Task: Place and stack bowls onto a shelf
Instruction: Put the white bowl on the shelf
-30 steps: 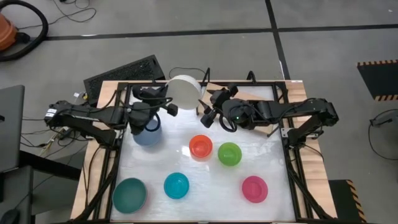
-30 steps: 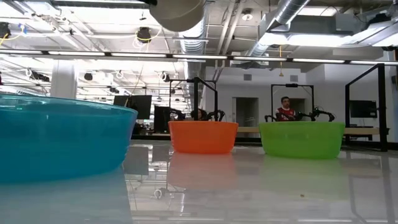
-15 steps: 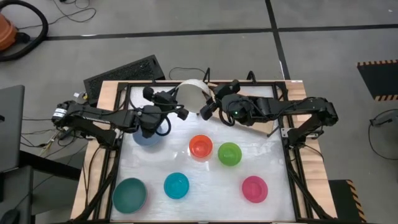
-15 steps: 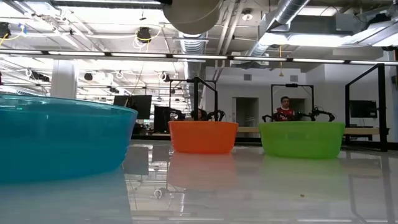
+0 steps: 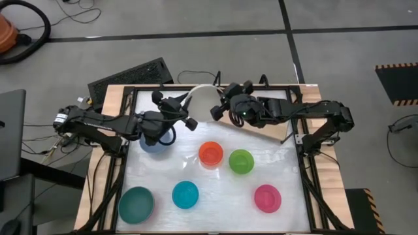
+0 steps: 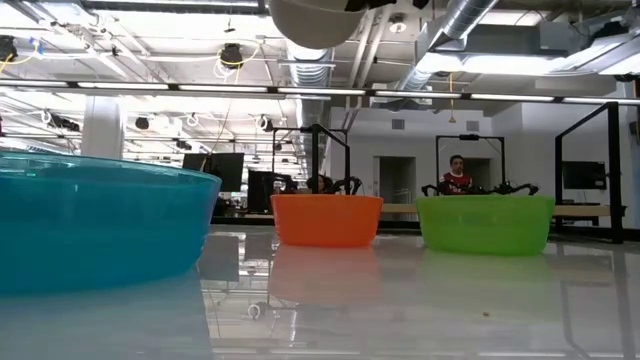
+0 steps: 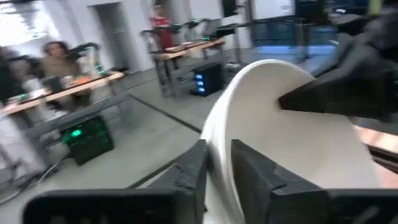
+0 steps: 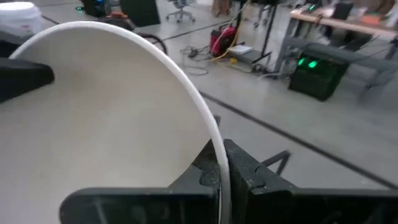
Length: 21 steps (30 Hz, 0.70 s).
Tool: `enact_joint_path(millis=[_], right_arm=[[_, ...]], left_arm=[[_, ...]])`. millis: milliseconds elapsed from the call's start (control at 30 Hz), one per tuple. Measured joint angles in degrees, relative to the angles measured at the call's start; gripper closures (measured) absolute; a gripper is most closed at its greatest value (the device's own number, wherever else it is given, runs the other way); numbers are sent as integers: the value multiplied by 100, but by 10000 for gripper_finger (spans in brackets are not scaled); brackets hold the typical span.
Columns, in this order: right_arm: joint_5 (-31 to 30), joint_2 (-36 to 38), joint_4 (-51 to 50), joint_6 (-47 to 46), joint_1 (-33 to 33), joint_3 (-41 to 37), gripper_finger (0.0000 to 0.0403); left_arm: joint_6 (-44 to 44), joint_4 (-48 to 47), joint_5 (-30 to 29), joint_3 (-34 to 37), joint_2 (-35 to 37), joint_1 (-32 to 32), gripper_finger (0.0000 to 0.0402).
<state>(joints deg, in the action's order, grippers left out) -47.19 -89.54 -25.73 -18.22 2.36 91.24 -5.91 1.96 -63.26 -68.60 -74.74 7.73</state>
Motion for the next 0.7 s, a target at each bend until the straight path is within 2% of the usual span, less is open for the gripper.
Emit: enact_joint_path(millis=[100, 167, 400, 567, 700], right_arm=[[209, 15, -52, -104, -84, 10, 378], [322, 32, -25, -105, -175, 25, 378], [884, 35, -101, -101, -731, 28, 379], [1122, 35, -363, -91, -1289, 28, 379], [2094, 35, -939, -229, -2079, 24, 379]], left_arm=[[-201, 34, 493, 3, 229, 54, 289], [-201, 28, 605, 3, 394, 56, 258], [-293, 1, 528, 11, 1064, 58, 172], [-297, -165, 397, 11, 1438, 63, 151], [-74, -622, 385, 9, 1694, 61, 150]])
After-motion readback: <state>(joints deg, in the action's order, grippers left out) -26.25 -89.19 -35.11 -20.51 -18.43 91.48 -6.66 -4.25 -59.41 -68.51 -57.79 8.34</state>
